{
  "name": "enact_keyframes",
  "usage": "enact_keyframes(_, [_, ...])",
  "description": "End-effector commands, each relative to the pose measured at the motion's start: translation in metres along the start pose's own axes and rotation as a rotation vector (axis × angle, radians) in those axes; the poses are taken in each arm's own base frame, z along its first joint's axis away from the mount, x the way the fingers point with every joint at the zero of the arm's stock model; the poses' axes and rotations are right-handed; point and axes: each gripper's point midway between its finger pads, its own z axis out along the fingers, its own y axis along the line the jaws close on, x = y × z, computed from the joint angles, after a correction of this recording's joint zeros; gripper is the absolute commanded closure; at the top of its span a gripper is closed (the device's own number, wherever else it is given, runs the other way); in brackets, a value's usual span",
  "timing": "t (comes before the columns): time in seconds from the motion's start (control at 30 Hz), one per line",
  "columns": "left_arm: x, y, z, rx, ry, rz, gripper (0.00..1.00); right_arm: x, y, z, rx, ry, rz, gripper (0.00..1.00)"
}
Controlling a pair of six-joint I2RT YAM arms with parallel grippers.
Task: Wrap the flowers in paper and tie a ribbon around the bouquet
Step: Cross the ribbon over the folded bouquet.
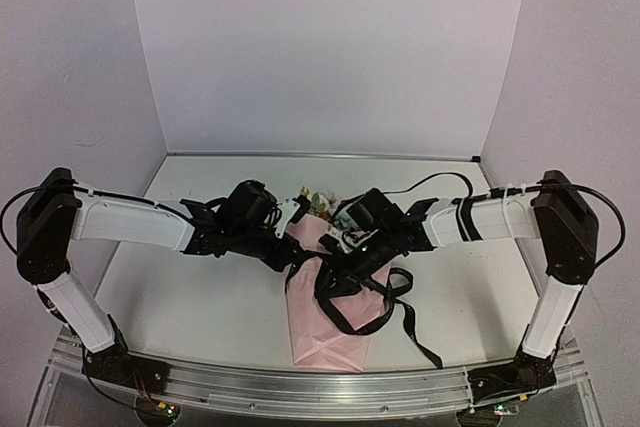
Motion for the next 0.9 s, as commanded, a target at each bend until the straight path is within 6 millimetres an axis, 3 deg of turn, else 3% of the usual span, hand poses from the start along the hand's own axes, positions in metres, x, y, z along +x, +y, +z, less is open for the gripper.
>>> enact_keyframes(0.0, [-0.020, -0.009, -0.015, 0.037, -0.072, 0.008, 1.00, -0.003, -0.014, 0.009, 0.079, 0.016, 0.038, 1.00])
enact_keyframes(0.13, [-0.014, -0.014, -0.013, 0.066, -0.042, 0.016, 1.00, 0.000, -0.032, 0.004, 0.209, 0.041, 0.067, 1.00])
enact_keyframes(0.27, [-0.009, -0.019, -0.013, 0.100, -0.023, 0.028, 1.00, -0.009, -0.041, -0.003, 0.306, 0.009, 0.066, 1.00])
enact_keyframes(0.7, [0.020, -0.027, -0.004, 0.161, 0.102, 0.034, 1.00, -0.038, -0.040, -0.020, 0.465, -0.057, 0.033, 0.99])
enact_keyframes(0.8, [0.025, -0.024, -0.003, 0.148, 0.115, 0.029, 1.00, -0.039, -0.040, -0.025, 0.491, -0.063, 0.013, 0.90])
enact_keyframes(0.87, [0.026, -0.022, -0.002, 0.140, 0.122, 0.026, 1.00, -0.037, -0.039, -0.029, 0.497, -0.062, -0.001, 0.78])
